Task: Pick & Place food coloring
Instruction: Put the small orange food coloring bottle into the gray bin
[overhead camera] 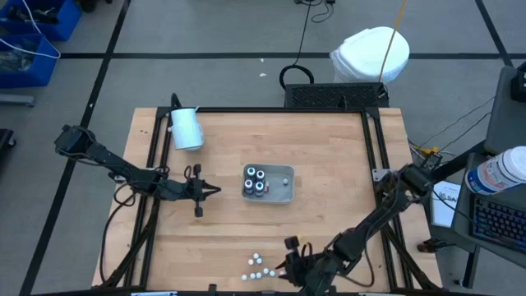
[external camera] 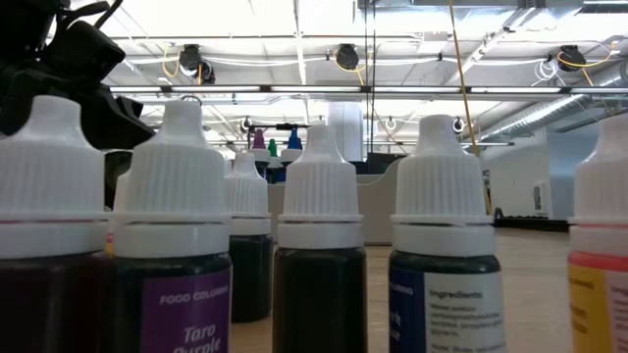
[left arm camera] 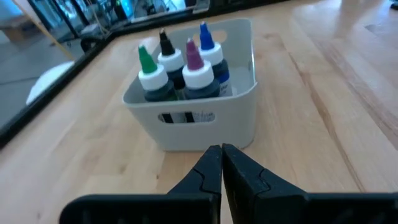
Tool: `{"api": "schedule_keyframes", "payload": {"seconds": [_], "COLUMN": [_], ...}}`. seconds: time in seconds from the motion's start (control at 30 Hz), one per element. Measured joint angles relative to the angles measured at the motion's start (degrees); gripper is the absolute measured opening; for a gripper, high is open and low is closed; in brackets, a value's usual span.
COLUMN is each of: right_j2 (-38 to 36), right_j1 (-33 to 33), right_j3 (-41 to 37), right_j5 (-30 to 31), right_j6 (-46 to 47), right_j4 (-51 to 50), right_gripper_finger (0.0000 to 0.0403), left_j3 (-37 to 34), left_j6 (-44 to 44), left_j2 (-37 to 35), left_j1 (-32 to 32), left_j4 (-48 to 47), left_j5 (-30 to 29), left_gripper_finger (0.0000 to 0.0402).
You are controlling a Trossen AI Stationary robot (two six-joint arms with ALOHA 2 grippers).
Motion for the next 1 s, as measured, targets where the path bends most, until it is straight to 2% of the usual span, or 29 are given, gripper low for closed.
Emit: {"api": "schedule_keyframes", "payload": {"seconds": [0.17,0.33,0.5,0.7,1.0], "right_j2": [1.5,1.7,3.7,5.6,5.6], "right_j1": [1.7,2.9,3.1,2.2,2.3], "right_j3": [-0.5,-0.7,-0.7,-0.7,-0.8], "right_j5": [0.1,1.3,4.7,3.0,3.1], "right_j6": [-0.1,0.9,4.0,8.3,8.9], "right_j4": [-0.4,0.8,0.6,0.8,0.4], "right_gripper_finger": [0.0181,0.0217,0.022,0.0216,0.0211], "left_j3": [0.0,0.0,0.0,0.0,0.0], "left_j6": [0.9,2.5,2.5,2.6,3.7], "left_j2": [0.0,0.0,0.0,0.0,0.0], "left_j1": [0.0,0.0,0.0,0.0,0.0], "left_j4": [0.0,0.2,0.3,0.3,0.3], "left_j5": [0.0,0.0,0.0,0.0,-0.1], "left_gripper_finger": [0.0021,0.0021,0.0021,0.0021,0.0021]}}
